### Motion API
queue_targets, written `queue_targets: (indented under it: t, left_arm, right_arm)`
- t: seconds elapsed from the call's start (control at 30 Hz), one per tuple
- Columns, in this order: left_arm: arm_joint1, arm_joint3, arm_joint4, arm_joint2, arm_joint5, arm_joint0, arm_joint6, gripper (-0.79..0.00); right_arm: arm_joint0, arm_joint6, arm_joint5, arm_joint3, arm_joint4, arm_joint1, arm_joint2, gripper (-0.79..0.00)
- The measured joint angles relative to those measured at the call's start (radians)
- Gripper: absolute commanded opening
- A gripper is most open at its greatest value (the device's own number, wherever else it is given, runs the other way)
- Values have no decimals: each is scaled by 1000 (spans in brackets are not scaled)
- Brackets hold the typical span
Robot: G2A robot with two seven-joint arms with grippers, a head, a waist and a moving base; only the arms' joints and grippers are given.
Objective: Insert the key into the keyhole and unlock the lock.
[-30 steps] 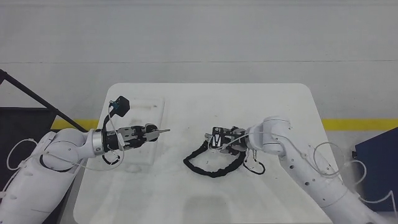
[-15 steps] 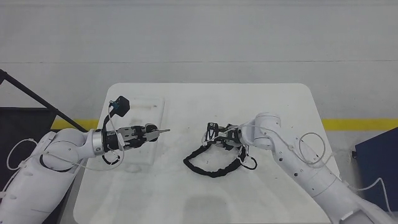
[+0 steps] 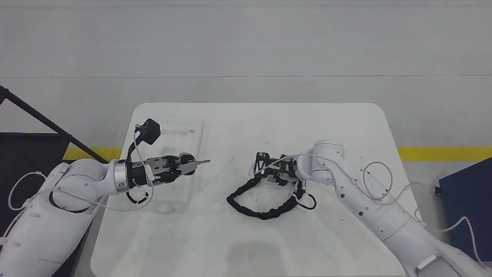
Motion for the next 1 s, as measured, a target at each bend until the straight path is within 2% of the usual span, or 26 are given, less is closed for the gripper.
queue_targets:
  t: [0.37, 0.5, 0.57, 0.6, 0.67, 0.83, 1.0]
  left_arm:
    - [0, 0, 0, 0, 0, 0, 0, -785]
    - [0, 0, 0, 0, 0, 0, 0, -785]
    - [0, 0, 0, 0, 0, 0, 0, -785]
    - [0, 0, 0, 0, 0, 0, 0, -785]
    - [0, 0, 0, 0, 0, 0, 0, -785]
    - [0, 0, 0, 0, 0, 0, 0, -785]
    - [0, 0, 0, 0, 0, 0, 0, -785]
  right_arm:
    - [13, -3, 5, 36, -6, -13, -15, -453]
    - [13, 2, 6, 43, -12, -13, -10, -489]
    - [11, 5, 5, 41, -13, -12, -7, -582]
    - [9, 6, 5, 40, -14, -11, -5, -683]
    - [4, 11, 5, 39, -18, -10, -3, -785]
    - [-2, 4, 6, 20, -46, -8, -2, -785]
    - [-14, -60, 39, -83, -217, 5, 0, -785]
